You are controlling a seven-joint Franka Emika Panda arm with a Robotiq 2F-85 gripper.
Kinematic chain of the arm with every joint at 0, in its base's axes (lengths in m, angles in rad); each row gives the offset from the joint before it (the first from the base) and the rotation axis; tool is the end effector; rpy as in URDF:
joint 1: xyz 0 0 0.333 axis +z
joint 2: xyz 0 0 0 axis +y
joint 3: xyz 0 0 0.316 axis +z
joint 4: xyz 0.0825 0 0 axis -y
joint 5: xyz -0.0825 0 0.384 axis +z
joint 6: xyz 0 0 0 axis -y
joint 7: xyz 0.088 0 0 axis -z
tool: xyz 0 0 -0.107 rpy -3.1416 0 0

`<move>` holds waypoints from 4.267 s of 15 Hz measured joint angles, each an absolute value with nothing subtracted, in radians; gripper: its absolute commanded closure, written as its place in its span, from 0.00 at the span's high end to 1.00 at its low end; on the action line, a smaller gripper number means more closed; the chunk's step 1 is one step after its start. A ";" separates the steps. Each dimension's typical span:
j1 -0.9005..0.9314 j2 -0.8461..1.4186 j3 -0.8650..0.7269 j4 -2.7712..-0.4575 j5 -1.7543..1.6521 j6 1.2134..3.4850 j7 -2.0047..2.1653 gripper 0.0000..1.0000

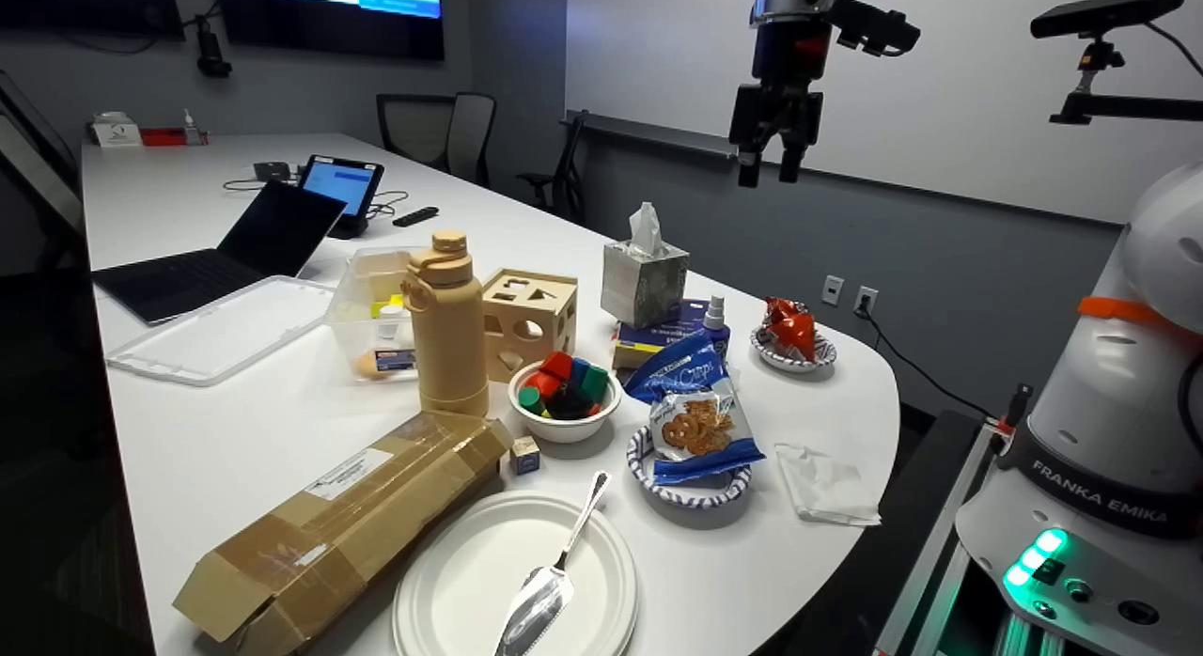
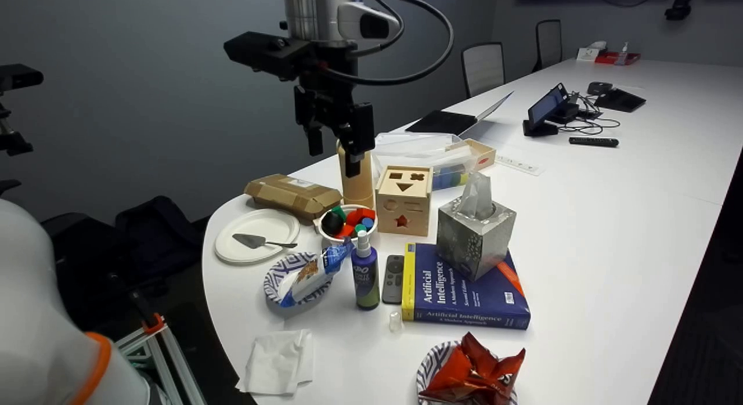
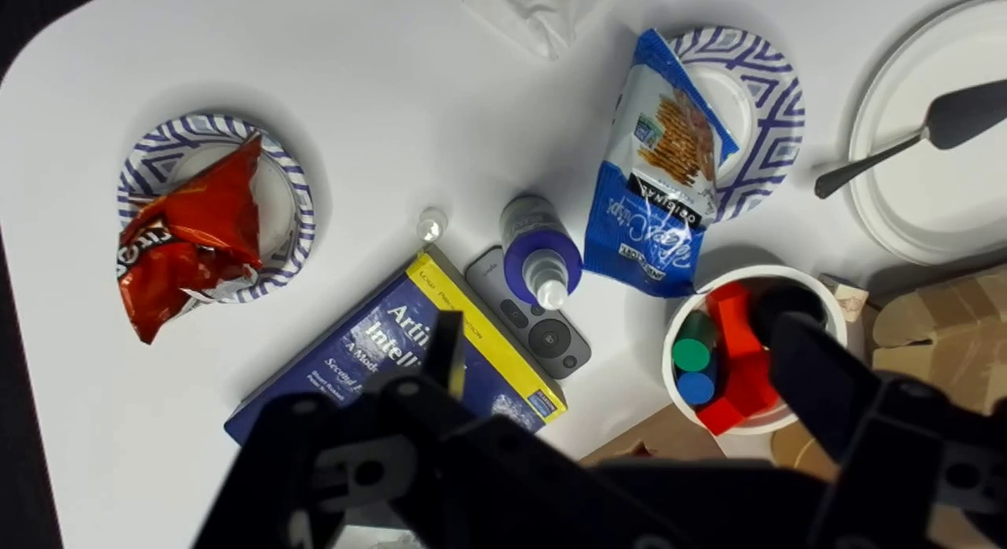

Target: Open the lid of the cardboard box

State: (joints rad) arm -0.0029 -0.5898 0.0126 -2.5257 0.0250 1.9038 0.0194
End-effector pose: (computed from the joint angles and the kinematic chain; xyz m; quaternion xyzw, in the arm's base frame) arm 0.3655 0.0055 0.4717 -0.9998 0.0102 0.0162 0.0080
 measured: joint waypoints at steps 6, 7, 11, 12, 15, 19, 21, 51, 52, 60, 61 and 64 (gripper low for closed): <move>0.078 -0.462 0.117 -2.518 0.172 2.065 0.164 1.00; 0.097 -0.429 0.141 -2.511 0.201 2.087 0.197 1.00; 0.170 -0.278 0.225 -2.467 0.319 2.180 0.326 1.00; 0.183 -0.238 0.239 -2.456 0.347 2.216 0.349 1.00; 0.219 -0.114 0.256 -2.425 0.463 2.353 0.365 1.00; 0.248 0.068 0.265 -2.359 0.590 2.518 0.359 1.00; 0.255 0.166 0.272 -2.305 0.628 2.572 0.354 1.00; 0.356 0.419 0.304 -2.284 0.750 2.907 0.570 1.00; 0.356 0.424 0.304 -2.284 0.750 2.910 0.570 1.00; 0.356 0.444 0.301 -2.276 0.750 2.920 0.570 1.00; 0.357 0.445 0.298 -2.275 0.749 2.920 0.570 1.00; 0.357 0.451 0.284 -2.266 0.745 2.920 0.569 1.00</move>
